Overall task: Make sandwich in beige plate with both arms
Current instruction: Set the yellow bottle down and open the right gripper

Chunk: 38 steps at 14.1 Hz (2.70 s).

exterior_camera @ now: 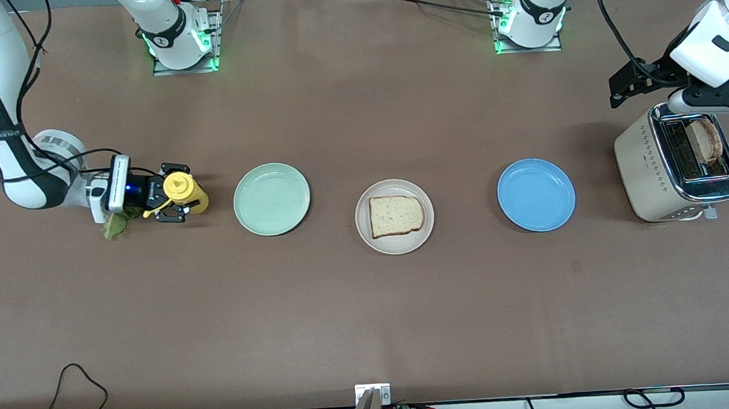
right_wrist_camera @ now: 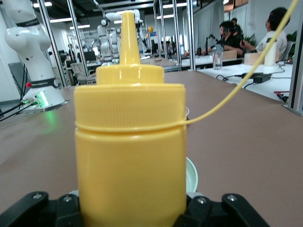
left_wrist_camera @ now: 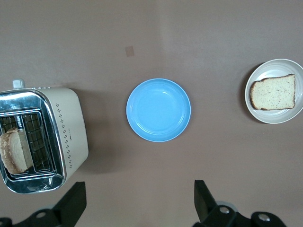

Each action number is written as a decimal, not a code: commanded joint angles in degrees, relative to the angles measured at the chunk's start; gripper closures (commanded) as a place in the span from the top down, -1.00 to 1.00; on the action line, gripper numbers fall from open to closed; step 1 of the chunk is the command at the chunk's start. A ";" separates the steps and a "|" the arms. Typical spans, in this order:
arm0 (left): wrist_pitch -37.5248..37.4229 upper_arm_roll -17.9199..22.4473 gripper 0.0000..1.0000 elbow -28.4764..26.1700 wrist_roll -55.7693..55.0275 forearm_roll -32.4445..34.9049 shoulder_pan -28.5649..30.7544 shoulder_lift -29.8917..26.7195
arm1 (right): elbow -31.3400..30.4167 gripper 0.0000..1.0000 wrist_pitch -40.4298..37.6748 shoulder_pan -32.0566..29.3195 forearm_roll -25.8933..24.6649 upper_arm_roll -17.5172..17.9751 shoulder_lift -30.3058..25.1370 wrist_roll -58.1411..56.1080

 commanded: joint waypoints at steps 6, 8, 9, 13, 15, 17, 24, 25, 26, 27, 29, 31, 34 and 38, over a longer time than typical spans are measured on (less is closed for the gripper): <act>-0.85 0.07 1.00 1.22 0.76 -1.25 -0.10 0.30 | 3.80 -0.25 -6.54 -3.24 2.20 0.91 7.52 -6.43; -0.85 0.07 1.00 1.92 0.76 -1.25 -0.27 0.56 | 4.15 -0.22 -6.81 -3.42 2.20 0.91 9.11 -7.76; -0.85 0.07 1.00 2.27 0.76 -1.25 -0.27 1.00 | 4.24 -0.21 -6.81 -3.51 2.20 0.91 9.46 -8.11; -0.85 0.07 1.00 2.27 0.85 -1.25 -0.01 1.00 | 4.50 0.61 -6.81 -3.77 2.12 0.91 9.46 -7.59; -0.94 0.07 1.00 2.27 0.76 -1.17 -0.09 1.00 | 5.91 1.00 -6.81 -4.30 1.59 0.82 9.29 -7.06; -0.94 0.07 1.00 2.27 0.76 -1.25 -0.10 1.00 | 6.35 1.00 -6.73 -5.09 0.80 0.65 8.85 -5.75; -0.94 0.07 1.00 2.27 0.76 -1.17 -0.10 1.00 | 6.53 1.00 -8.22 -8.59 -6.05 -3.48 7.44 0.23; -0.94 0.07 1.00 2.27 0.76 -1.17 -0.10 1.00 | 6.53 1.00 -8.65 -10.00 -7.54 -3.48 7.44 0.93; -0.94 0.07 1.00 2.27 0.76 -1.17 -0.10 1.00 | 6.62 1.00 -9.09 -11.14 -8.94 -3.48 7.18 1.81; -0.94 0.07 1.00 2.27 0.76 -1.17 -0.10 1.00 | 6.79 1.00 -9.10 -12.11 -10.00 -3.48 7.09 2.43; -0.94 0.07 1.00 2.27 0.76 -1.17 -0.10 1.00 | 7.49 1.00 -9.01 -12.56 -12.55 -4.71 5.52 4.79; -0.94 0.07 1.00 2.27 0.76 -1.17 -0.10 1.00 | 7.67 1.00 -7.44 -11.69 -15.79 -6.38 1.40 12.41; -0.94 0.07 1.00 2.27 0.76 -1.17 -0.18 1.00 | 7.76 1.00 -1.21 -10.55 -22.38 -6.30 -6.42 25.77; -0.94 0.07 1.00 2.27 0.76 -1.17 -0.18 1.00 | 7.85 1.00 6.27 -6.16 -35.11 -6.30 -17.49 50.62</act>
